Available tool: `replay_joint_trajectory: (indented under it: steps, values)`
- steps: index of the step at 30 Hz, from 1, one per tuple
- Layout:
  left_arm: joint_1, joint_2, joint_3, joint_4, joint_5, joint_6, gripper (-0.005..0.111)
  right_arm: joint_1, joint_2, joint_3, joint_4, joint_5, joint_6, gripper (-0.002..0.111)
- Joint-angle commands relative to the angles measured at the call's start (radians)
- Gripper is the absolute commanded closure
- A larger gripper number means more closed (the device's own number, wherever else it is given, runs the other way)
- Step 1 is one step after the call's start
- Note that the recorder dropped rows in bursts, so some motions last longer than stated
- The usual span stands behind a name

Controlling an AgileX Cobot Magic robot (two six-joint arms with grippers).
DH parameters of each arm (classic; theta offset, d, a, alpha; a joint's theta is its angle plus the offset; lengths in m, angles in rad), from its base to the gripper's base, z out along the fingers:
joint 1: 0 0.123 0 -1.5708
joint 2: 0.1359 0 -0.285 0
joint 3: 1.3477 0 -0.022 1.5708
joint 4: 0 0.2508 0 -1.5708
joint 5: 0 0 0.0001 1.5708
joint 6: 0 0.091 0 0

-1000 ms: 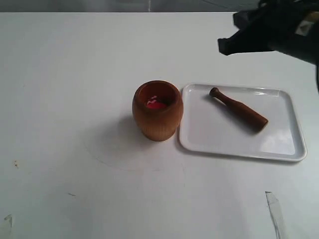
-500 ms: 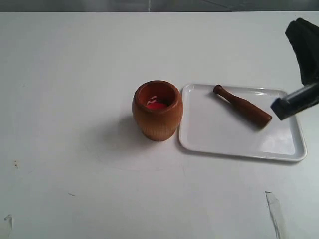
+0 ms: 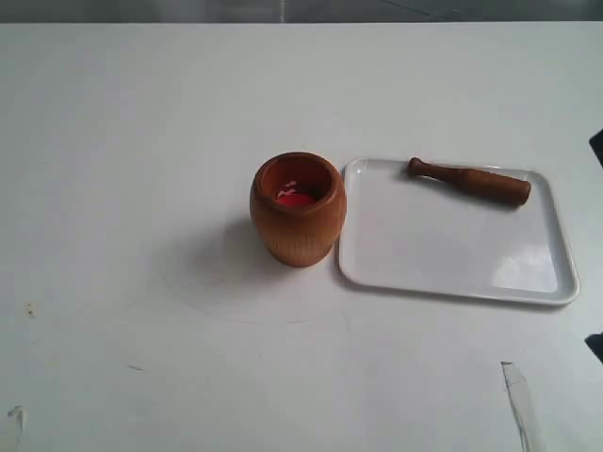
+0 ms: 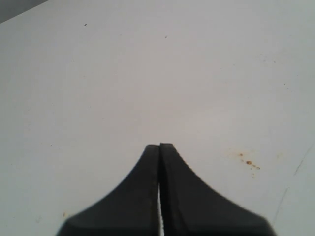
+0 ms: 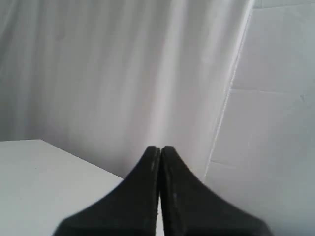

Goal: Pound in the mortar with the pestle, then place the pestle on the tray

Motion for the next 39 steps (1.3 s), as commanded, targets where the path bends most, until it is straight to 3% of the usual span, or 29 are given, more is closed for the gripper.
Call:
replay_joint_trajectory:
  steps: [1,10,18,22,27,31,39]
  values:
    - [-0.008,-0.001,0.001,-0.007,-0.003,-0.008,0.107,0.001,-0.101,0.006,-0.036,0.151,0.077,0.108]
    - [-0.008,-0.001,0.001,-0.007,-0.003,-0.008,0.107,0.001,-0.165,0.006,-0.024,0.443,0.541,0.108]
    - [-0.008,-0.001,0.001,-0.007,-0.003,-0.008,0.107,0.001,-0.165,0.006,-0.037,0.436,0.485,0.108]
    - [-0.008,-0.001,0.001,-0.007,-0.003,-0.008,0.107,0.001,-0.165,0.006,-0.171,0.602,0.377,0.108]
    - [-0.008,-0.001,0.001,-0.007,-0.003,-0.008,0.107,0.001,-0.165,0.006,-0.178,0.836,0.377,0.108]
    - [-0.008,-0.001,0.001,-0.007,-0.003,-0.008,0.107,0.001,-0.169,0.006,-0.178,0.855,0.384,0.108]
    - [-0.008,-0.001,0.001,-0.007,-0.003,-0.008,0.107,-0.068,-0.357,0.006,0.051,0.896,0.391,0.108]
